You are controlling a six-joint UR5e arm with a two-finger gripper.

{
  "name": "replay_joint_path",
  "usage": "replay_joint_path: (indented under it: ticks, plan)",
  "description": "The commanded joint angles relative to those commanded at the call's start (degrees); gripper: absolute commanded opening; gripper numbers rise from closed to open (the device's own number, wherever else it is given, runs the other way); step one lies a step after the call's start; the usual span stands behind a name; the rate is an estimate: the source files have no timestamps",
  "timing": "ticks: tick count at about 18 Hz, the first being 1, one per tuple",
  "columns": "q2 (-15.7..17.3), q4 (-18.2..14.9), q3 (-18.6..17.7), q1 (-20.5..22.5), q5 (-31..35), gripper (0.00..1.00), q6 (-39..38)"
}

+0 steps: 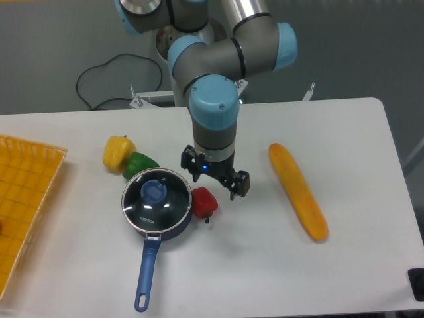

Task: Open the lid
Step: 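Move the gripper over the blue saucepan and lower onto the lid knob, then close the gripper on the glass lid's blue knob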

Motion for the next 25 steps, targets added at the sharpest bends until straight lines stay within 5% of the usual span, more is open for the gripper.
replay_joint_path:
  ticks: [14, 25]
  plan:
    - [-2.2, -0.2, -0.4, -8.3, 0.7, 1.0, -3.8]
    - [-2.7, 0.2, -1.3, -10.4, 0.7, 1.0, -5.0]
